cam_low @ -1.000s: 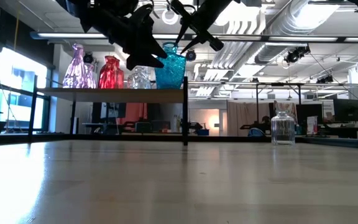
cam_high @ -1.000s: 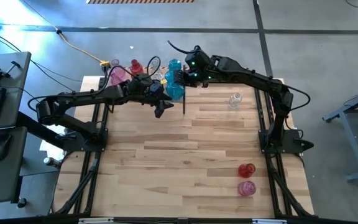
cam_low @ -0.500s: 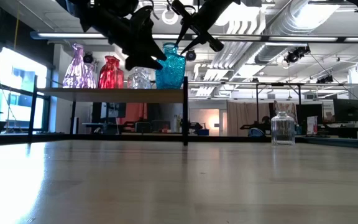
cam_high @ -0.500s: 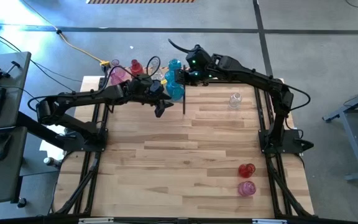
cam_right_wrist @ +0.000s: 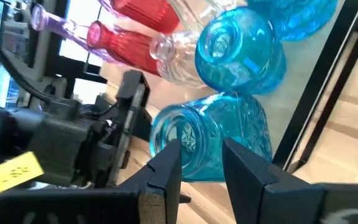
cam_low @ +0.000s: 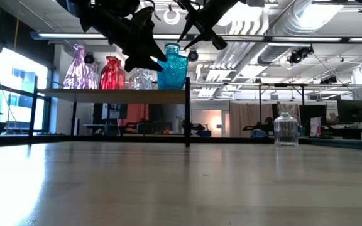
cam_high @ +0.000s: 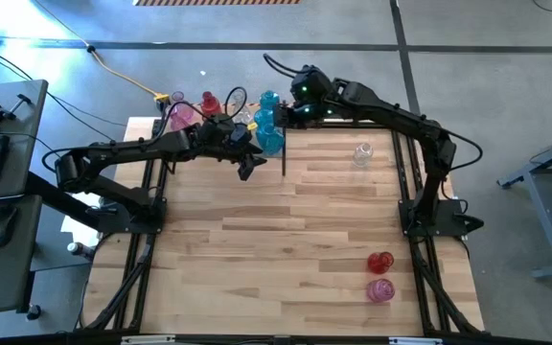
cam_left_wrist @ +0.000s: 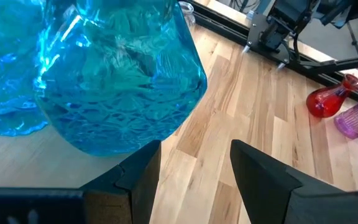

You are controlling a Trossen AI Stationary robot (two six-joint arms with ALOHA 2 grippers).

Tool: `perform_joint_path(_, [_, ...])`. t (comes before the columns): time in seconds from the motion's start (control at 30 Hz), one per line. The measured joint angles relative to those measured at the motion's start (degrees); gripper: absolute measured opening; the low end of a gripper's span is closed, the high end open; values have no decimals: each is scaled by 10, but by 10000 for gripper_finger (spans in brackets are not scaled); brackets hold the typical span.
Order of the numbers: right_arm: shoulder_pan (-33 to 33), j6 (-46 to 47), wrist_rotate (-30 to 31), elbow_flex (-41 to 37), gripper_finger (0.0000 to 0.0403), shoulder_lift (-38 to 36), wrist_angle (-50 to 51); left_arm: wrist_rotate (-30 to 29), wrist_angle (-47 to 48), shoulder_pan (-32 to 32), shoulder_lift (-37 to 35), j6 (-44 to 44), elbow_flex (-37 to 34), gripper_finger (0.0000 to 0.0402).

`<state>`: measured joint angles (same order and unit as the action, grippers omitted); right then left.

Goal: Sort vases onto shelf
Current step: Put the blue vase on the shelf aligned with the other blue vases

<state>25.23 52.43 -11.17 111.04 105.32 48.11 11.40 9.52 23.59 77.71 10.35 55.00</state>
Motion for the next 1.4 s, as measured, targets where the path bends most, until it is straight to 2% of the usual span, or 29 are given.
perform_joint_path(0.17, [3,-14,0,0,94,-14,7,1,-1,0,0,0,0,186])
perform_joint_path(0.33, [0,-33,5,0,94,-16,69,0,-9,0,0,0,0,186])
perform_joint_path(0.7, [-32,-62,124,-3,94,-1,89,-5,-13,-1,0,5,0,186])
perform_joint_path(0.83, [-39,-64,141,-3,94,15,92,9,9,-2,-5,6,-1,186])
perform_joint_path(1.17, [-40,-64,163,-4,94,28,100,32,55,0,-65,-7,-1,186])
perform_joint_path(1.4, [-52,-49,162,-4,94,28,99,4,57,1,-58,-25,0,186])
